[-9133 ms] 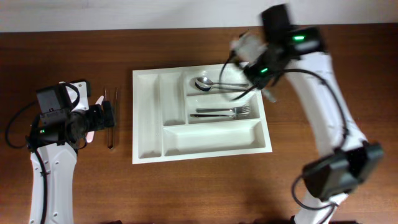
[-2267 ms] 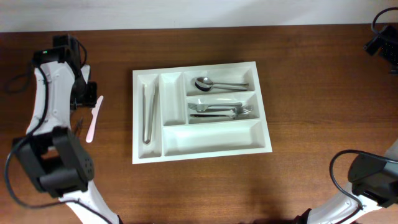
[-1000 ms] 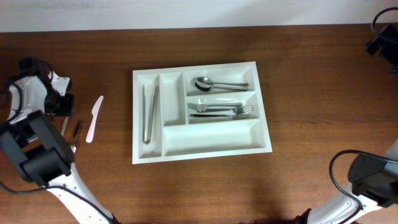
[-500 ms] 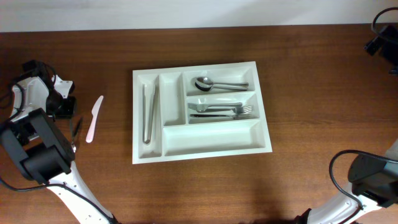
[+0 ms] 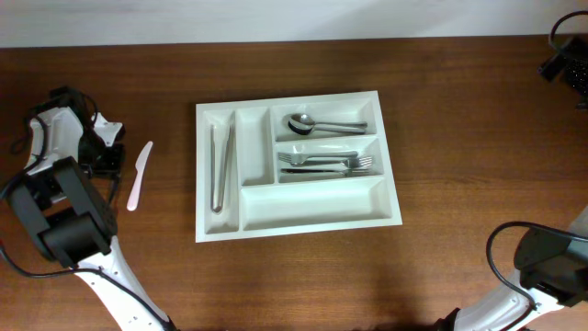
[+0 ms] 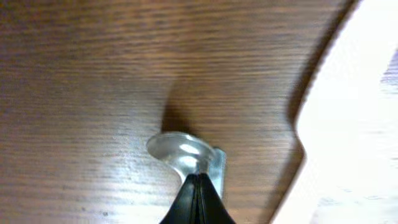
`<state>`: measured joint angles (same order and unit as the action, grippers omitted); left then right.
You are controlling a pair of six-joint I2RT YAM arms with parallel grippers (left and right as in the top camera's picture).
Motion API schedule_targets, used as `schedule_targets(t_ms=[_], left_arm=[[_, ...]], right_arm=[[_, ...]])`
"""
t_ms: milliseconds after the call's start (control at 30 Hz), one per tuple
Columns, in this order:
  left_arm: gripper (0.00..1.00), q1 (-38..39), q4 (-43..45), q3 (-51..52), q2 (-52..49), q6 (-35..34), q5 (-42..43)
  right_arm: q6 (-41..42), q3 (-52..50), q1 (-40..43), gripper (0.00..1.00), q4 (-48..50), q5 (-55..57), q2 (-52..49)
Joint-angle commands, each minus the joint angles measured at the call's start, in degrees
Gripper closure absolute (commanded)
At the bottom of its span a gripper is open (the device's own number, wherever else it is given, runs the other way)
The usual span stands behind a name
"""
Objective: Pack container
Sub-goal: 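Move the left gripper back over the small metal spoon left of the tray, then lower the left gripper and grasp the small spoon by its handle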
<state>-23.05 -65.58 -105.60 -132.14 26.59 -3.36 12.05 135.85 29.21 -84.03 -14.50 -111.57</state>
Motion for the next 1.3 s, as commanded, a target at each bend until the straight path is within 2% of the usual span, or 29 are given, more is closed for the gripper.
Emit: schedule_targets(t_ms=[0,200,367,433,533,600,733,833,933,1033,1267], left_arm=[[0.98,0.02,-1.18,-3.34,3.34,-1.46,0.57],[0.98,0.02,-1.11,-3.54,9.33,-1.44,-0.92],[0.98,0.02,-0.66,-3.45,10.27,-1.44,0.50],[0.90,0.02,0.24,-3.06,10.19,-1.86,2.45],[0.89,0.48,1.33,-2.97,10.19,-6.78,2.05],[0.91,1.55,1.75,-2.97,10.19,-10.99,-2.29],[0.89,5.07,1.66,-2.97,10.19,-20.68,-18.64],[0.83,7.61,1.64,-2.93,10.16,-21.49,-20.09],[0.82,9.75,1.95,-1.84,10.16,-25.55,-23.61],[0.76,10.86,3.30,0.31,10.12,-28.94,-27.85],[0.76,10.80,8.28,8.02,10.10,-33.44,-28.87]], right_arm=[[0.46,-0.22,0.07,0.01,0.00,-0.22,0.28],[0.46,-0.22,0.07,0.01,0.00,-0.22,0.28],[0.46,-0.22,0.07,0.01,0.00,-0.22,0.28],[0.46,-0.22,0.07,0.01,0.00,-0.22,0.28],[0.46,-0.22,0.07,0.02,0.00,-0.22,0.28],[0.48,-0.22,0.07,0.01,0.00,-0.22,0.28],[0.46,-0.22,0.07,0.01,0.00,-0.22,0.28],[0.46,-0.22,0.07,0.01,0.00,-0.22,0.28],[0.46,-0.22,0.07,0.01,0.00,-0.22,0.28],[0.46,-0.22,0.07,0.01,0.00,-0.24,0.28],[0.46,-0.22,0.07,0.01,0.00,-0.22,0.28]])
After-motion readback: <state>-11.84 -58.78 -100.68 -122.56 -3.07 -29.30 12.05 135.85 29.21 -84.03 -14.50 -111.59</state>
